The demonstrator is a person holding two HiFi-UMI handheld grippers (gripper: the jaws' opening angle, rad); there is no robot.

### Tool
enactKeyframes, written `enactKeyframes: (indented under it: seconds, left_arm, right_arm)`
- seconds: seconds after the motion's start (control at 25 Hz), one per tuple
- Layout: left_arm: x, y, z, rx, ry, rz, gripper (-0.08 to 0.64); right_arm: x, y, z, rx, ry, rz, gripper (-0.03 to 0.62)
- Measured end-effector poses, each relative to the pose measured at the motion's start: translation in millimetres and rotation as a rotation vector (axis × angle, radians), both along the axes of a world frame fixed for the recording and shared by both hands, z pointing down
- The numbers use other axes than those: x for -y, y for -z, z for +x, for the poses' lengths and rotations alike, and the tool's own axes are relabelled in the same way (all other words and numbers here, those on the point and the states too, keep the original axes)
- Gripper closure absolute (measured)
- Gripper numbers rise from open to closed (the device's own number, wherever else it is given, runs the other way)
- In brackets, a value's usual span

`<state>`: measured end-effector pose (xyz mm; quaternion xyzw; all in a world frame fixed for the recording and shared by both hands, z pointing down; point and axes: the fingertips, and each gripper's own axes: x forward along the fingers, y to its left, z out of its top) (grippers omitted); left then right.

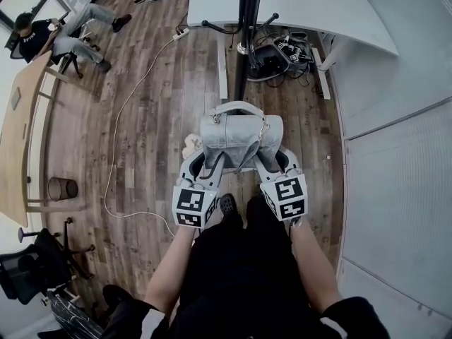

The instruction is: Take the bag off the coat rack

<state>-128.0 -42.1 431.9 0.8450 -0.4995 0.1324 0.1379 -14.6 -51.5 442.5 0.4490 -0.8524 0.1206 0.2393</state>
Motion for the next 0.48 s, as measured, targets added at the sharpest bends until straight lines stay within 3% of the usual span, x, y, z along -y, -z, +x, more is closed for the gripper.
enactKeyframes:
  seconds: [0.48]
  left_arm:
    - [-11.5,0.1,16.2,-0.005,-0.015,-0.017,0.408]
  right_arm:
    - [-15.0,-0.8,16.3,-0.004,-0.015,-0.015,0.42]
